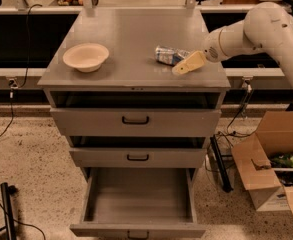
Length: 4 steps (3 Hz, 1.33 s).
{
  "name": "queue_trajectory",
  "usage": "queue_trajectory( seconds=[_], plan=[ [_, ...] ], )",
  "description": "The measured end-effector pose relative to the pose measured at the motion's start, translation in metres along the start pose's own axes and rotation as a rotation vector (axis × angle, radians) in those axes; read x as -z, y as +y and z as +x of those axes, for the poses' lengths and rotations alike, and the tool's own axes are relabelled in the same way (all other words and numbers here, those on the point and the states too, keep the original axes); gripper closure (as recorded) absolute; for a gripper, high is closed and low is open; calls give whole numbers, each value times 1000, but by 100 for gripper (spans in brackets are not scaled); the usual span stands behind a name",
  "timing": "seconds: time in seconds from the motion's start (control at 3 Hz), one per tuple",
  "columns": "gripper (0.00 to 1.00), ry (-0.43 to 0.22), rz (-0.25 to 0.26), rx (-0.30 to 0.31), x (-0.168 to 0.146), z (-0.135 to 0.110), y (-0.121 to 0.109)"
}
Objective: Pick redbull can from bottom drawer and place on counter
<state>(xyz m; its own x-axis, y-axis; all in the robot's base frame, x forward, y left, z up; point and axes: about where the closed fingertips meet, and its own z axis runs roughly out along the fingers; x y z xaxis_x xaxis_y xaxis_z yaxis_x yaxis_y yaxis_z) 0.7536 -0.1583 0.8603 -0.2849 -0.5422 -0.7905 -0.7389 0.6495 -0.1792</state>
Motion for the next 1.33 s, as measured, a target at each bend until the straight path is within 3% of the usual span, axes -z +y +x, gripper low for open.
queue_trajectory(
  seconds=[0.33, 0.67, 1.0, 1.33],
  plan=[
    [0, -28, -11, 43, 14, -2, -2],
    [0, -4, -2, 136, 35, 2, 3],
    [0, -45, -14, 131, 60, 12, 1],
    [0, -51, -15, 126, 64, 14, 1]
  ],
)
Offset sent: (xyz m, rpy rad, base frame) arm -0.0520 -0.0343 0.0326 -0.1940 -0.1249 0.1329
